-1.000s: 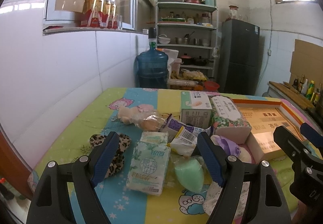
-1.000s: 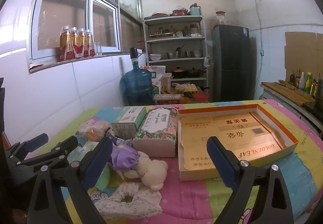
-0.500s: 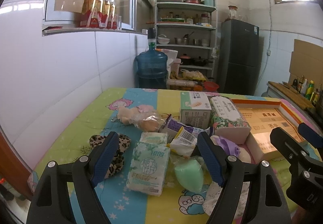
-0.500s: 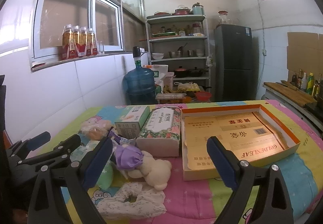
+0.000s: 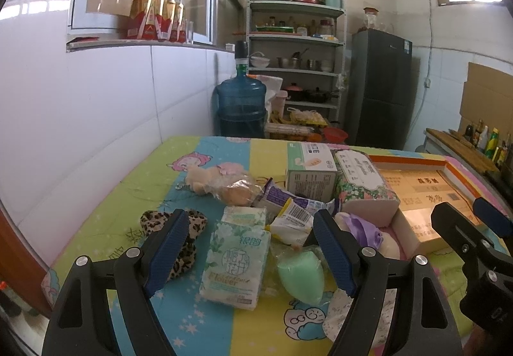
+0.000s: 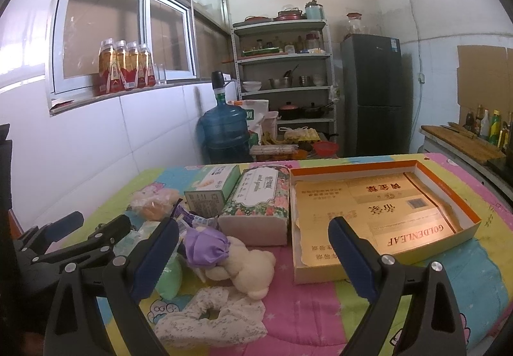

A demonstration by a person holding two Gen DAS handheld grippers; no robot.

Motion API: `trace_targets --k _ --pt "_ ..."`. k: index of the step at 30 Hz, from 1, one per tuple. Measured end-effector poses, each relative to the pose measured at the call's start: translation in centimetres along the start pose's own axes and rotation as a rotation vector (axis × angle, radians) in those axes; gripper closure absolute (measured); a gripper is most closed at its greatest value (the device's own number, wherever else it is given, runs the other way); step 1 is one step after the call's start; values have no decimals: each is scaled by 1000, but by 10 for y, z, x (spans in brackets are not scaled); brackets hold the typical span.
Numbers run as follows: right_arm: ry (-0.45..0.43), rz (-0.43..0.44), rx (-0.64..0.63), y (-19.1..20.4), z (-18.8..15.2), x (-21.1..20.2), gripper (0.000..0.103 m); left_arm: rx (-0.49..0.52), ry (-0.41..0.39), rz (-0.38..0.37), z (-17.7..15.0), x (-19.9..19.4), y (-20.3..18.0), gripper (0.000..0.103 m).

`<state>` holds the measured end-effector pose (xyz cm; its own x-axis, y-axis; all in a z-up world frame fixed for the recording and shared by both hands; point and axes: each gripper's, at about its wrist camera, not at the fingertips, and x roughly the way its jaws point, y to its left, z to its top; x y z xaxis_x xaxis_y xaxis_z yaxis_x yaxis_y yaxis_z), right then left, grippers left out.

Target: Organize soft objects

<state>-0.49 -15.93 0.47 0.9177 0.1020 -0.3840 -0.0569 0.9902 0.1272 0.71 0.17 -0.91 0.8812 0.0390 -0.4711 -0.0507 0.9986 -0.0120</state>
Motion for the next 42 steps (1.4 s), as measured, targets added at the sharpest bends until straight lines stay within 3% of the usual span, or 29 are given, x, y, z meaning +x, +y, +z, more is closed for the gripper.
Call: trace_targets --k 21,37,42 --pt "14 17 8 2 -2 4 8 -3 6 5 -3 4 0 22" --pt "37 44 -2 5 -5 9 8 -37 21 41 -9 7 33 22" --pt "83 73 -21 14 -9 20 8 -46 30 55 -14 11 52 22"
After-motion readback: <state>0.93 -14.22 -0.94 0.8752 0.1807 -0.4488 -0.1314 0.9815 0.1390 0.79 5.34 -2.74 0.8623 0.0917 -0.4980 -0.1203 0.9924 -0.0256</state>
